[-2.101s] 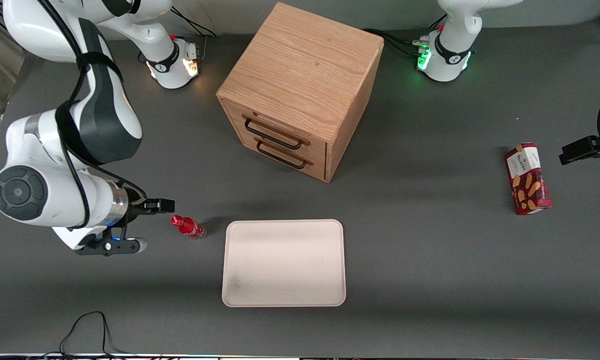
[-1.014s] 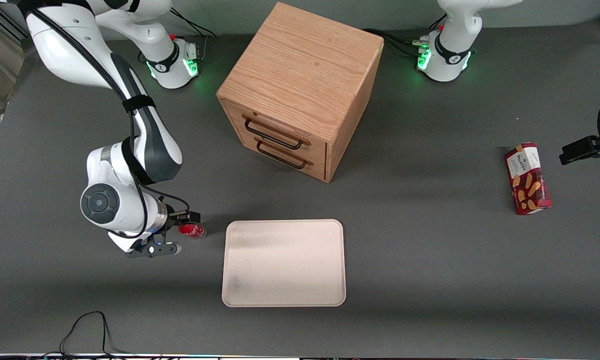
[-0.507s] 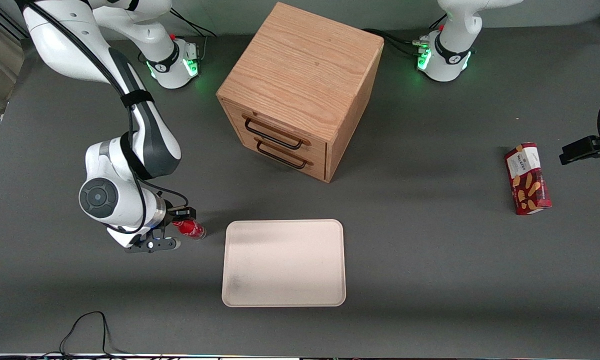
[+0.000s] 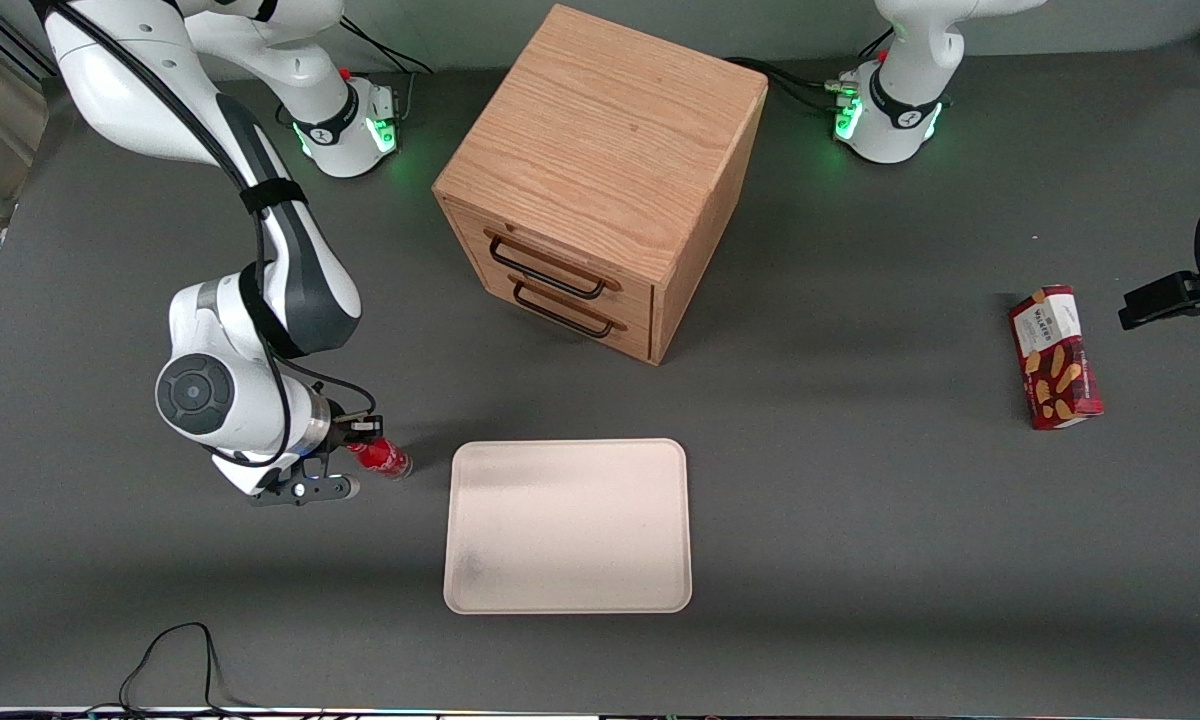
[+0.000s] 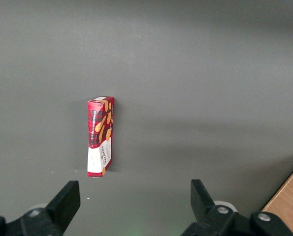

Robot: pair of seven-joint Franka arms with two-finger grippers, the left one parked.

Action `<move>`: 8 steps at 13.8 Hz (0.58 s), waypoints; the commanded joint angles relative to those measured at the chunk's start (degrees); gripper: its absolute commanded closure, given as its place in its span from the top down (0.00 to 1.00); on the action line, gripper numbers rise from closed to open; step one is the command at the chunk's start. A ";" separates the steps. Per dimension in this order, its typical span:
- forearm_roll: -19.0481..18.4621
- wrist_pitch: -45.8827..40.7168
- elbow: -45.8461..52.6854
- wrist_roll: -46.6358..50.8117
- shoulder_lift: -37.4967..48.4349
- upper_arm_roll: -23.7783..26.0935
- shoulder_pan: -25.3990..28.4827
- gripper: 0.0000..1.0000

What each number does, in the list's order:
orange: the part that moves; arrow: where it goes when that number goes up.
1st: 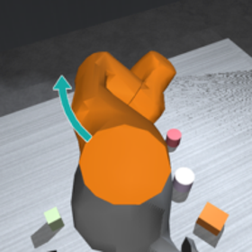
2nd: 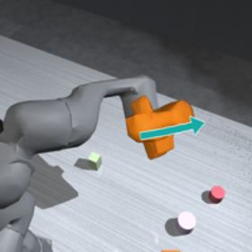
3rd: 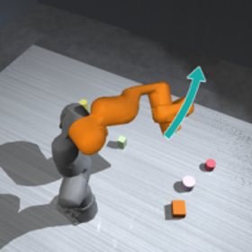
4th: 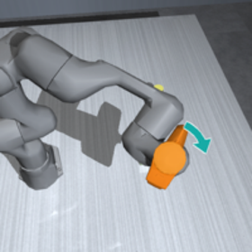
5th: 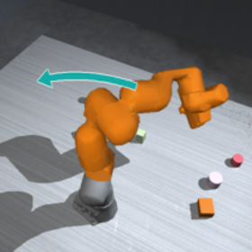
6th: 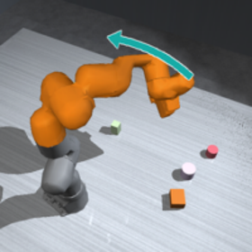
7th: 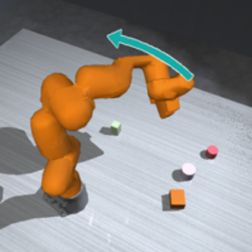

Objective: Place coke bottle on tray
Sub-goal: 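Lift the bottle with the right gripper away from the table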

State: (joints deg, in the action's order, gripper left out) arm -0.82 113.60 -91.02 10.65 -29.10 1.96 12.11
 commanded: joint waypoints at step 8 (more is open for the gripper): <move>0.12 -33.31 20.68 1.92 5.63 -0.38 0.02 0.00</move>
State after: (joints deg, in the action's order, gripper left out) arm -0.82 87.49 -77.43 11.51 -22.73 1.82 12.07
